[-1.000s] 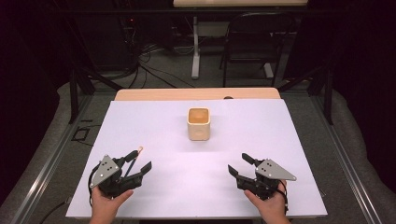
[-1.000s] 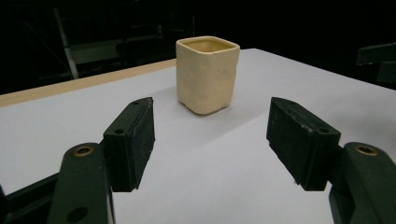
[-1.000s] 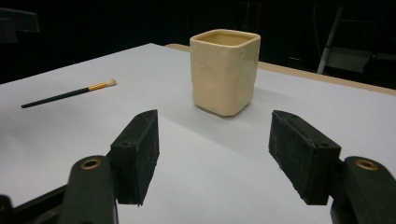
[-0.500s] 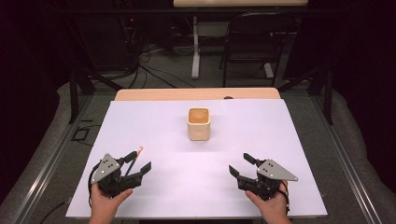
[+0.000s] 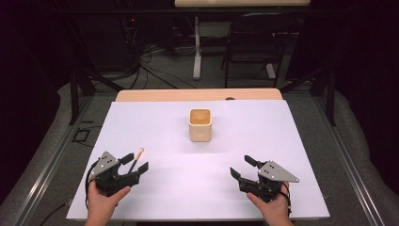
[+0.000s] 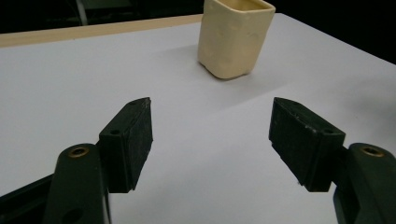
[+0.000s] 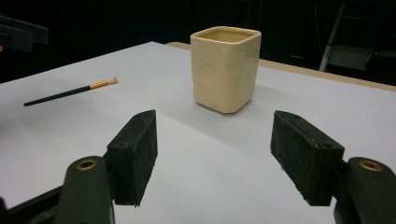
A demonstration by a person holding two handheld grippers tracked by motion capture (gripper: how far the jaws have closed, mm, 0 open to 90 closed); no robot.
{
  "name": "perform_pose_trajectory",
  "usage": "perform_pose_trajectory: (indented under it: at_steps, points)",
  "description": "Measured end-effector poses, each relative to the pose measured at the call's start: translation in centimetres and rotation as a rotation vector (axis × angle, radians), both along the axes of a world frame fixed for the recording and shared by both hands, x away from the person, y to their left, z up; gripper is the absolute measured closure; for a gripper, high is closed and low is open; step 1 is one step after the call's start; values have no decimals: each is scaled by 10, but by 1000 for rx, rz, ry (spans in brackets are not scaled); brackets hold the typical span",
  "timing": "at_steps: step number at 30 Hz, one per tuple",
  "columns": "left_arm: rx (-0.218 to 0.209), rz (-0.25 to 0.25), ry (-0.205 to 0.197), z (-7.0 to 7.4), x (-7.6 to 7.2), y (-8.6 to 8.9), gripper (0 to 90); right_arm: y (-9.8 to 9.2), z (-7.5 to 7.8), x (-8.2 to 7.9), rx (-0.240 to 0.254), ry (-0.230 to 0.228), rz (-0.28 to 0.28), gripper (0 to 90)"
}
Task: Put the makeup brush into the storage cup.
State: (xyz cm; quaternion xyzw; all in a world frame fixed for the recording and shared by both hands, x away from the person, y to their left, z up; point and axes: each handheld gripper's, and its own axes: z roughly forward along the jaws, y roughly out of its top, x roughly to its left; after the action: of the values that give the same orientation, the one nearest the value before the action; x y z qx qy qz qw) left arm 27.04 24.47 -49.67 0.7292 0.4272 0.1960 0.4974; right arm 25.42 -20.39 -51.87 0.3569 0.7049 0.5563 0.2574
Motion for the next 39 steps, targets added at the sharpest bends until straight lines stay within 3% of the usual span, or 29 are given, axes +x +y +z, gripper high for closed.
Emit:
perform_pose_trajectory:
  at_steps: [5, 9, 13, 19, 24, 29, 33, 39]
  points:
    - [-10, 24, 36, 1, 5, 5, 307, -1, 2, -2, 10, -23, -15, 319]
    - [10, 49, 71, -2, 7, 10, 307, -1, 6, -3, 2, -23, -22, 318]
    - [11, 54, 80, -2, 8, 13, 307, 2, 5, -2, 17, -16, -14, 316]
    - [19, 46, 92, 7, 13, 16, 318, 6, 2, -2, -4, -3, 6, 315]
    - [46, 43, 121, 10, 17, 16, 336, 5, 2, -1, -2, 10, 4, 314]
    - [115, 53, 172, 14, 21, 16, 352, 5, 2, -2, 25, 14, -5, 314]
    - [144, 60, 198, 17, 24, 18, 352, 6, 2, -3, 13, 11, 2, 314]
    - [163, 76, 235, 22, 30, 23, 352, 5, 2, -5, 1, 12, -3, 314]
